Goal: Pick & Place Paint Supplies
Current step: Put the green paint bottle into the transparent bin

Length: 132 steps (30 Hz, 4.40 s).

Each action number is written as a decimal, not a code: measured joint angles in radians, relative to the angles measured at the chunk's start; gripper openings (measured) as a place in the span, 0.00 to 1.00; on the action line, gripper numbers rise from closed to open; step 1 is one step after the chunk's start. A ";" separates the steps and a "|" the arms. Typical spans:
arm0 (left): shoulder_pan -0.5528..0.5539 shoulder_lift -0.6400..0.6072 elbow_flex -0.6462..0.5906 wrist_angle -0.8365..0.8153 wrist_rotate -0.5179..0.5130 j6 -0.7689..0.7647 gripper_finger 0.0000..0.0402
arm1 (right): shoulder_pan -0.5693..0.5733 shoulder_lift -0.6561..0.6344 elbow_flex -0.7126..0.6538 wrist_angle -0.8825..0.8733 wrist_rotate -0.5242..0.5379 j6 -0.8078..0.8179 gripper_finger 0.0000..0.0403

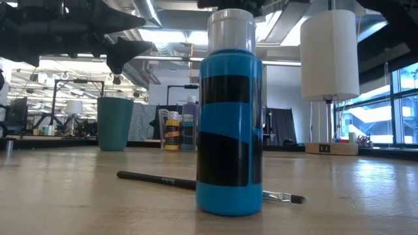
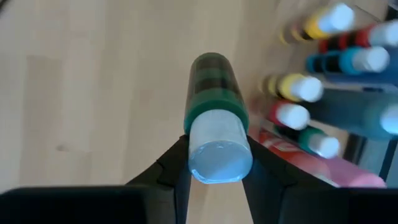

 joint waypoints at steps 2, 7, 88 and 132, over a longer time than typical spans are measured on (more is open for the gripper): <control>0.000 0.000 0.020 -0.057 -0.004 0.037 0.69 | 0.023 0.000 0.000 0.006 0.000 0.007 0.28; -0.012 0.001 0.213 -0.488 -0.004 0.080 0.69 | 0.059 0.000 0.000 0.007 -0.029 0.030 0.28; -0.080 0.267 0.595 -0.475 0.124 0.331 0.27 | 0.340 -0.109 -0.001 0.042 0.309 0.459 0.40; -0.356 0.222 0.595 -0.157 -0.049 0.602 0.27 | 0.401 -0.072 -0.001 0.603 0.319 0.162 0.59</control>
